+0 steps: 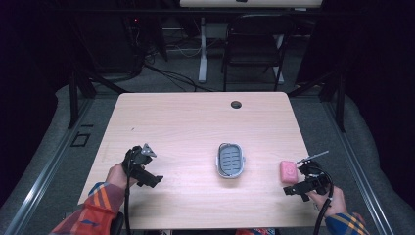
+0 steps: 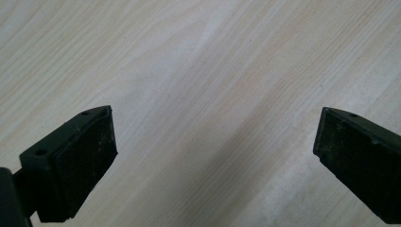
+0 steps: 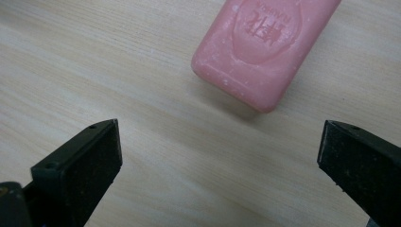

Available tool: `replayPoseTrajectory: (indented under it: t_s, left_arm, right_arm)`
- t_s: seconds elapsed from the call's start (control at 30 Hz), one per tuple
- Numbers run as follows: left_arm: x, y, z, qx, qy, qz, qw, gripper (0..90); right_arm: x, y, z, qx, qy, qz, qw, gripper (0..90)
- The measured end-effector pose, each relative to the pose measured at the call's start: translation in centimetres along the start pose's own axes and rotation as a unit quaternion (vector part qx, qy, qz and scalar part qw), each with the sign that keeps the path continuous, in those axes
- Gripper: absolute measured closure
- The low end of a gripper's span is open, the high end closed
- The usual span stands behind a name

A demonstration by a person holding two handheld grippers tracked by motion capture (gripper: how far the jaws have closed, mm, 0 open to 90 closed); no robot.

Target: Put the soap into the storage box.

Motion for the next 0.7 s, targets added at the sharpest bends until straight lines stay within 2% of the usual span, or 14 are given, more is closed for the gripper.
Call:
replayPoseTrajectory:
  t_s: [0.2,0.23,0.4,0.5,0.53,0.7]
  left_arm:
    - [-0.16,-0.04,0.06,0.002,-0.002,-0.002,1.0,0.1]
    - [-0.13,-0.07,0.05,0.002,-0.001,-0.002,1.0,0.1]
    - [-0.06,-0.12,0.07,0.003,-0.002,0.0,1.0,0.1]
    - [-0.03,-0.11,0.03,0.003,-0.001,0.001,1.0,0.1]
    - [-0.05,-0.08,0.01,0.003,0.001,0.001,1.0,0.1]
    - [0.03,-0.02,0.02,0.001,0.0,0.002,1.0,0.1]
  right_arm:
    - [-0.06,-0.03,-0.03,-0.007,-0.013,0.005,0.9999,0.0]
    - [-0.02,-0.13,0.06,-0.013,-0.021,0.006,0.9997,0.0]
    - [-0.14,-0.18,0.07,-0.009,-0.021,0.007,0.9997,0.0]
    - [-0.24,-0.2,0.27,-0.014,-0.028,-0.002,0.9995,0.0]
    - [-0.29,-0.26,0.39,-0.021,-0.037,-0.008,0.9991,0.0]
    - [-0.61,0.27,0.68,-0.031,-0.036,-0.016,0.9988,0.0]
Point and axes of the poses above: each handheld gripper's, and its own axes: y roughly backward along the jaws, z roughly out of its top, x roughly to its left, the point moved 9 cm from there along -y, roughly forward along the jaws, and after that the axes turned 4 degrees about y, right-handed, at the moved point
